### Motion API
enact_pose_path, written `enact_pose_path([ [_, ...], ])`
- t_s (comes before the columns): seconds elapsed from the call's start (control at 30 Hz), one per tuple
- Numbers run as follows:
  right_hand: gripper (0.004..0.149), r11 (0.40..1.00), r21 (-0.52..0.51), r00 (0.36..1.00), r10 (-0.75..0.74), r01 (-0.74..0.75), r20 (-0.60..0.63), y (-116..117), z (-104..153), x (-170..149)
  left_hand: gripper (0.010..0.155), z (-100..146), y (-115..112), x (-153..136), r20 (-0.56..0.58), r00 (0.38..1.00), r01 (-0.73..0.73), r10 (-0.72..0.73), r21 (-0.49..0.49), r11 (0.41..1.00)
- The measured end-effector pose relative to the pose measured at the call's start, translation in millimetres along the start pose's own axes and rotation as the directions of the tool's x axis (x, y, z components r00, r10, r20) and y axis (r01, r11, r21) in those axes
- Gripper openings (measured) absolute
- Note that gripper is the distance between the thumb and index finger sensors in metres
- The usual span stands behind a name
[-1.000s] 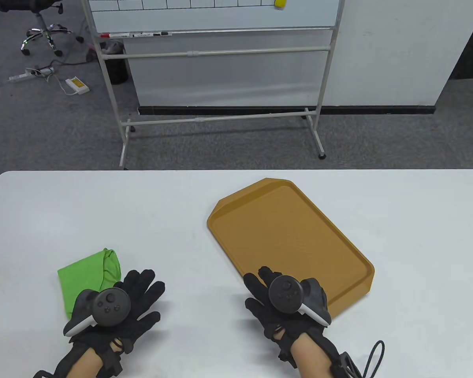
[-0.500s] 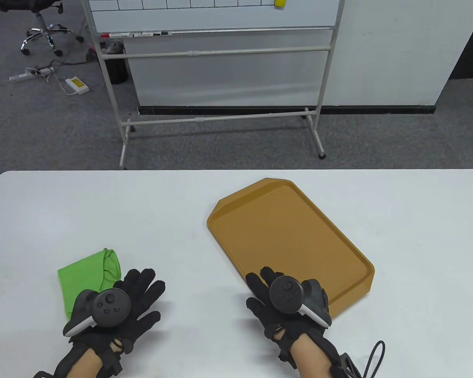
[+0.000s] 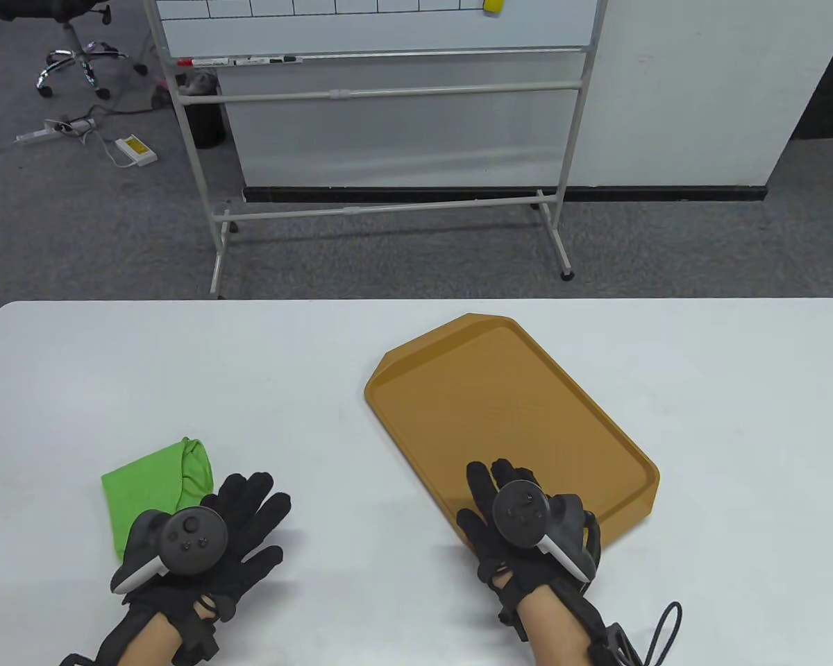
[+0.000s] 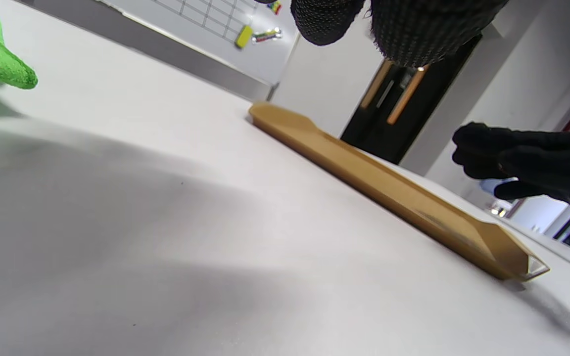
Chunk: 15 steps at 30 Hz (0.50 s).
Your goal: Wipe the food tray with a square towel
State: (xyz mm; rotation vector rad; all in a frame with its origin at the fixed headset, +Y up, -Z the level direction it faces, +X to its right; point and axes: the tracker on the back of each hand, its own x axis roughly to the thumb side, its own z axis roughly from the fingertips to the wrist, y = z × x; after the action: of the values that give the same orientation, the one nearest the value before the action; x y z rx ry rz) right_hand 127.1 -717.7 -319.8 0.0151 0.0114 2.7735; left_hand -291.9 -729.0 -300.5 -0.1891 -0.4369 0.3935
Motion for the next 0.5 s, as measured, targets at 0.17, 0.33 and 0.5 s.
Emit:
enact_pose_path([
  [0.17, 0.082, 1.000, -0.014, 0.962, -0.030, 0.027, -0.271, -4.8, -3.0, -39.0, 0.070, 0.1, 0.1, 0.5, 0.003, 1.000, 0.007, -0.007, -0.004, 1.000],
  [0.33, 0.085, 0.998, 0.003, 0.847, -0.049, 0.060, -0.529, -4.5, -2.3, -83.9, 0.070, 1.5, 2.4, 0.9, 0.010, 1.000, 0.005, -0.005, 0.006, 1.000],
  [0.5, 0.086, 0.987, 0.153, 0.728, 0.068, 0.050, -0.682, -4.8, 3.9, -115.7, 0.070, 3.4, 5.1, -0.4, 0.010, 1.000, 0.028, -0.028, 0.012, 1.000],
])
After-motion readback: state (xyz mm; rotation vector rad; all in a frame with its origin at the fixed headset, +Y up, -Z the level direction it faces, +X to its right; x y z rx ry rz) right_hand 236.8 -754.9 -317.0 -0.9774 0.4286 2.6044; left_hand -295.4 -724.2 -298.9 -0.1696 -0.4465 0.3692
